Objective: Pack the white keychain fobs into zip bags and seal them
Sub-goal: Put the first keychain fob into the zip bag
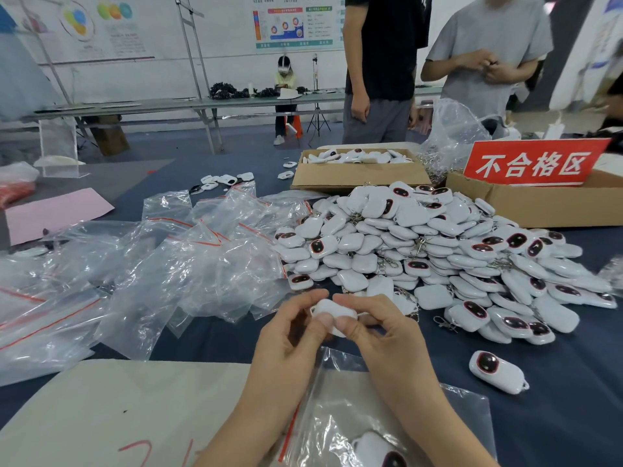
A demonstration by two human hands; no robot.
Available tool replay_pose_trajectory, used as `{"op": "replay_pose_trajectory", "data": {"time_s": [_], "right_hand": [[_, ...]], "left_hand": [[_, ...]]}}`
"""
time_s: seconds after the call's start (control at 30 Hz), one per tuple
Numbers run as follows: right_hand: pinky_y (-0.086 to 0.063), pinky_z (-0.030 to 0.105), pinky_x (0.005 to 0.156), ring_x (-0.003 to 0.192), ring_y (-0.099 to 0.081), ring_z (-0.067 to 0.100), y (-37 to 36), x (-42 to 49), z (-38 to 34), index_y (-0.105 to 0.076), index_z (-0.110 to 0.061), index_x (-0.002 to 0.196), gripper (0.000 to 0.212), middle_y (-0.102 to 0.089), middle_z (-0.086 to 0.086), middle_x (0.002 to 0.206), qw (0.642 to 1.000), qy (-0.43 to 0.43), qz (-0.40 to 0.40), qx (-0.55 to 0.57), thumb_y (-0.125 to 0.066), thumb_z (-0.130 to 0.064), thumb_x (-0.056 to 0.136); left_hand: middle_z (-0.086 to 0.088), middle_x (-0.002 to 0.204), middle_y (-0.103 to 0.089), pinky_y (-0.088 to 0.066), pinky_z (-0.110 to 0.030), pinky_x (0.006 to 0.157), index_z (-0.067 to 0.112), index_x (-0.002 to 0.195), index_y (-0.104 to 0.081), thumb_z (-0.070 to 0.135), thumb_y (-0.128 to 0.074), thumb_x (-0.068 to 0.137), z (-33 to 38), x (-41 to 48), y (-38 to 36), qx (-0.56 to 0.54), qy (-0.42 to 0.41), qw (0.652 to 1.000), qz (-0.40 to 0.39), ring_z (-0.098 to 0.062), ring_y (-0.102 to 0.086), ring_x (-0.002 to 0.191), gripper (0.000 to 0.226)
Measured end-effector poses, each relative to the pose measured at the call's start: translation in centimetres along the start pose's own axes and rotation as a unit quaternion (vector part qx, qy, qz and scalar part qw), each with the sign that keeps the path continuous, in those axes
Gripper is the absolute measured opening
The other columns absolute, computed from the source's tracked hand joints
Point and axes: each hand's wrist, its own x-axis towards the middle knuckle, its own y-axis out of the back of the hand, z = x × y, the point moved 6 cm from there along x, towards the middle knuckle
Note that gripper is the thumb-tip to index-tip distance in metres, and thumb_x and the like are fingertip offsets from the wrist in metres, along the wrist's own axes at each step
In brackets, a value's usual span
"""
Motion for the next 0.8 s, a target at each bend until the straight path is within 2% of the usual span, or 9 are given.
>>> {"op": "replay_pose_trajectory", "data": {"time_s": [0.1,0.27,0.37,0.43,0.5,0.6,0.7,0.77,0.8], "right_hand": [[-0.052,0.015,0.076,0.086,-0.070,0.015,0.2,0.1,0.2,-0.077,-0.046,0.084,0.048,-0.068,-0.004,0.089,1.000,0.003,0.005,0.000,-0.072,0.001,0.086],[-0.055,0.029,0.085,0.091,-0.068,0.017,0.3,0.2,0.1,-0.076,-0.046,0.092,0.052,-0.066,-0.007,0.087,0.998,0.048,-0.002,-0.046,-0.068,0.005,0.088],[-0.051,0.019,0.077,0.084,-0.067,0.011,0.3,0.3,0.4,-0.076,-0.047,0.093,0.047,-0.068,-0.013,0.088,0.997,0.039,-0.009,-0.059,-0.069,-0.001,0.090],[-0.049,0.013,0.077,0.083,-0.066,0.004,0.4,0.4,0.8,-0.070,-0.050,0.098,0.035,-0.070,-0.020,0.092,0.998,0.005,-0.020,-0.060,-0.068,-0.015,0.093],[-0.046,0.009,0.080,0.090,-0.064,-0.001,0.5,0.5,1.1,-0.067,-0.050,0.102,0.023,-0.068,-0.025,0.097,0.994,-0.011,-0.041,-0.103,-0.066,-0.029,0.094],[-0.042,0.008,0.080,0.092,-0.057,-0.010,0.1,0.3,1.6,-0.070,-0.044,0.107,0.016,-0.066,-0.025,0.092,0.970,-0.014,-0.109,-0.217,-0.067,-0.041,0.091],[-0.039,0.005,0.078,0.088,-0.051,-0.015,-0.7,0.0,1.9,-0.075,-0.035,0.105,0.017,-0.064,-0.026,0.078,0.944,-0.008,-0.162,-0.288,-0.071,-0.040,0.089],[-0.041,0.006,0.074,0.082,-0.053,-0.015,-0.7,0.0,2.1,-0.075,-0.035,0.094,0.007,-0.061,-0.039,0.073,0.940,-0.014,-0.169,-0.297,-0.069,-0.033,0.092],[-0.043,0.009,0.073,0.079,-0.055,-0.012,-0.6,0.1,2.2,-0.074,-0.037,0.089,0.009,-0.060,-0.041,0.073,0.943,-0.022,-0.164,-0.288,-0.068,-0.031,0.093]], "left_hand": [[0.007,0.092,-0.075,-0.051,-0.015,0.074,0.032,0.106,-0.073,0.016,-0.070,0.095,0.0,0.0,0.1,0.041,-0.013,0.999,0.010,-0.007,-0.070,0.085,0.020],[0.002,0.084,-0.074,-0.051,-0.014,0.069,0.029,0.098,-0.076,0.007,-0.070,0.092,-0.4,0.2,0.6,0.024,-0.007,0.999,0.043,-0.010,-0.070,0.074,0.024],[0.006,0.085,-0.074,-0.052,-0.015,0.071,0.037,0.101,-0.076,0.014,-0.069,0.093,-0.4,0.3,0.8,0.030,0.000,0.999,0.023,-0.006,-0.067,0.075,0.026],[0.006,0.083,-0.074,-0.052,-0.016,0.070,0.040,0.101,-0.074,0.016,-0.065,0.095,-0.4,0.6,1.4,0.035,0.001,0.999,0.024,-0.004,-0.065,0.073,0.026],[0.001,0.083,-0.074,-0.054,-0.017,0.070,0.032,0.101,-0.072,0.013,-0.062,0.097,-0.5,1.2,2.6,-0.005,0.017,0.998,0.052,-0.007,-0.066,0.072,0.022],[-0.011,0.093,-0.076,-0.058,-0.020,0.070,0.012,0.103,-0.072,0.015,-0.059,0.097,-1.1,2.0,4.0,-0.170,0.093,0.977,0.091,-0.015,-0.070,0.076,0.014],[-0.015,0.093,-0.076,-0.061,-0.023,0.069,0.005,0.095,-0.074,0.018,-0.061,0.093,-1.6,2.1,4.7,-0.235,0.133,0.958,0.095,-0.019,-0.072,0.077,0.018],[-0.016,0.097,-0.076,-0.060,-0.022,0.070,0.006,0.095,-0.076,0.012,-0.069,0.086,-1.4,2.0,4.9,-0.212,0.139,0.966,0.052,-0.020,-0.073,0.082,0.012],[-0.015,0.102,-0.076,-0.060,-0.022,0.072,0.010,0.096,-0.077,0.010,-0.076,0.079,-1.3,1.9,4.9,-0.183,0.140,0.973,0.017,-0.020,-0.074,0.087,0.017]]}}
